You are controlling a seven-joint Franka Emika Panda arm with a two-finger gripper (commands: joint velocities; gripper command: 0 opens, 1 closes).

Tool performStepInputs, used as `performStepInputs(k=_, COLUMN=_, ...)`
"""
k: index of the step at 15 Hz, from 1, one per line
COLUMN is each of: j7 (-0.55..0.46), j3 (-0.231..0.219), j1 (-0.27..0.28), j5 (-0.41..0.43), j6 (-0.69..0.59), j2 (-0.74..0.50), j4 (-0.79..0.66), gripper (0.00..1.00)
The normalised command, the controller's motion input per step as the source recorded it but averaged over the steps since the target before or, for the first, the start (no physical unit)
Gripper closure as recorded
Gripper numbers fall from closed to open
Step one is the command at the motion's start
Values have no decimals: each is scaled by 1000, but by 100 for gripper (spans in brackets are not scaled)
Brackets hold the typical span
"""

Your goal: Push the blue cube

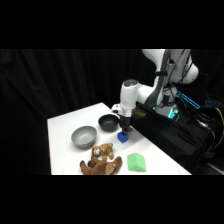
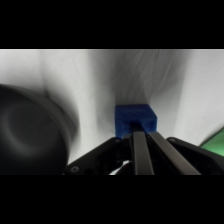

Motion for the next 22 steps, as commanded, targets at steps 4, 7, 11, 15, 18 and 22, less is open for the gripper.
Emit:
performStepInputs(k=4, j7=-15, j3=-8, j1=55, j5=-34, j6=-493, j2=-607, j4=-118, gripper=99)
performStepInputs(k=7, j7=-168, j3=159, j1=-104, j5=104, j6=-652, j2=-622, j4=24, gripper=98)
performStepInputs(k=11, j7=-287, j3=158, j1=-136, j5=221, j6=-568, j2=-425, j4=149, gripper=55)
performStepInputs(k=15, j7=-259, j3=102, j1=-130, j5=165, j6=-466, j2=-287, j4=187, gripper=25)
performStepInputs(k=18, j7=-236, j3=86, j1=-107, j5=162, j6=-450, j2=-260, j4=192, gripper=2)
performStepInputs(k=22, j7=-132, j3=101, j1=-87, j5=166, j6=-373, j2=-175, j4=193, gripper=0)
